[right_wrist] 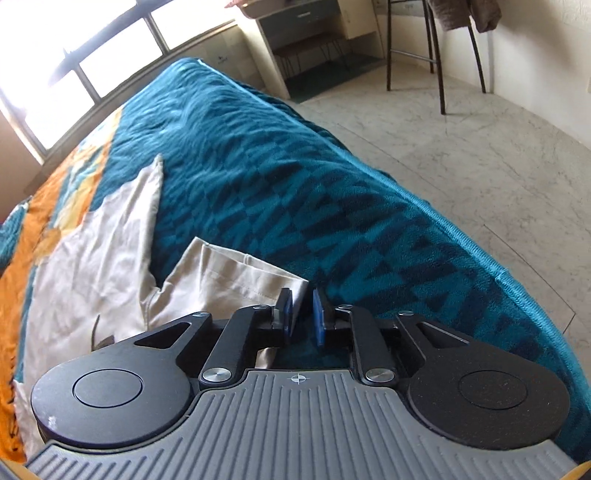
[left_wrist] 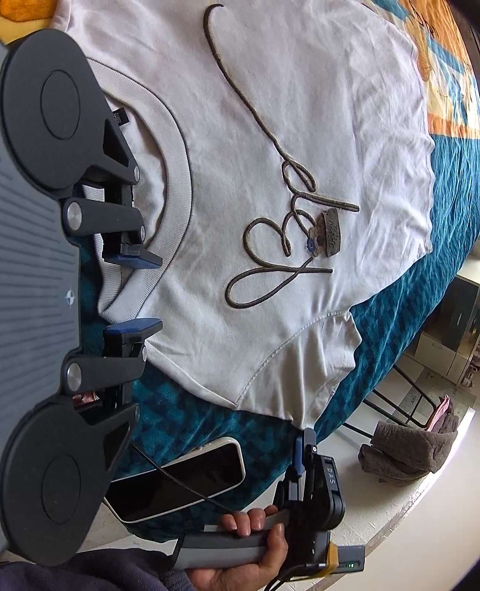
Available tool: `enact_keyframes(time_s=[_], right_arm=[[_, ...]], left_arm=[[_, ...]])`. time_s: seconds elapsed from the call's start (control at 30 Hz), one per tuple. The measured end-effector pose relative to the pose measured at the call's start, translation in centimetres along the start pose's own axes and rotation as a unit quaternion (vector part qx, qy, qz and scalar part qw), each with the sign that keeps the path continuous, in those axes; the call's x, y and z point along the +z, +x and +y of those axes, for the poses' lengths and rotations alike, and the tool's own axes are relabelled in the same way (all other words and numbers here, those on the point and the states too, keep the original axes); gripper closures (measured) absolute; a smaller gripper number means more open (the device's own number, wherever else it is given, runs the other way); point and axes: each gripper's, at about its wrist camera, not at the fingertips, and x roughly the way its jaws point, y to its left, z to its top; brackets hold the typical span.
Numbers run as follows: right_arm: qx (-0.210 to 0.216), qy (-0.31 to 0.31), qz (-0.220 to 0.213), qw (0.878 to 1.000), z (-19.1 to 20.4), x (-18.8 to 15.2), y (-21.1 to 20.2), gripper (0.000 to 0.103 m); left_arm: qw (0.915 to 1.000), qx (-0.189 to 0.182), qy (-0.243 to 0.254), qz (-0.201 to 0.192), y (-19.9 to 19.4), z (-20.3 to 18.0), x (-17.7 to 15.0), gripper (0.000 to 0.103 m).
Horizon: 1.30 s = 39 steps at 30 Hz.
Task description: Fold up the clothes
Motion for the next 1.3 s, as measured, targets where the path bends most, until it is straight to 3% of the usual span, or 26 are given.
enact_keyframes(time_s=[0.13,0.3,0.4,0.5,0.6,0.67,0.77,0.87,0.93,1.03,1.17,1.27,1.3], right_arm=[[0.025,0.001,-0.026,0.999,1.7,-0.8,-4.2,0.073],[0.086,-0.090,0.025,0.992,7.4,-6.3,-5.3,0.073],[0.060,-0.180,0.056,0.980,11.6,-10.7,-3.5,0.074],[0.048,-0.230,0.092,0.968,14.0,-13.7,-3.1,0.074],[0.047,-0.271,0.131,0.953,15.4,-16.4,-4.4,0.073],[0.052,-0.289,0.143,0.945,15.9,-17.7,-6.6,0.073],[0.115,-0.285,0.162,0.938,15.9,-18.1,-11.0,0.072],[0.157,-0.279,0.133,0.938,16.5,-17.9,-15.2,0.071],[0.181,-0.274,0.113,0.938,17.2,-17.6,-17.3,0.063],[0.192,-0.261,0.095,0.941,18.2,-17.4,-17.2,0.059],[0.186,-0.247,0.080,0.948,19.4,-17.9,-13.9,0.052],[0.184,-0.231,0.084,0.952,20.2,-18.1,-11.3,0.061],[0.191,-0.222,0.088,0.952,20.4,-18.0,-10.8,0.071]], left_arm=[[0.9997,0.012,-0.013,-0.017,-1.6,0.7,0.0,0.072],[0.9973,0.057,-0.032,-0.033,-1.5,2.2,0.2,0.075],[0.9970,0.073,-0.009,-0.024,-0.4,2.3,0.0,0.078],[0.9970,0.077,0.005,0.005,-0.1,2.2,-0.7,0.078],[0.9975,0.069,0.012,0.014,-1.9,2.0,-1.8,0.077],[0.9985,0.044,0.010,0.031,-4.0,2.2,-2.7,0.077],[0.9991,-0.009,0.002,0.042,-8.0,2.7,-4.3,0.075],[0.9992,-0.030,0.007,0.025,-12.7,3.0,-5.8,0.069],[0.9999,-0.013,0.005,0.002,-14.8,3.4,-6.3,0.063],[0.9970,0.062,-0.008,-0.046,-16.1,4.9,-6.7,0.061],[0.9801,0.162,-0.048,-0.105,-15.1,7.5,-6.8,0.061],[0.9752,0.163,-0.076,-0.129,-14.7,8.6,-6.3,0.062],[0.9744,0.160,-0.080,-0.136,-14.8,8.9,-6.1,0.061]])
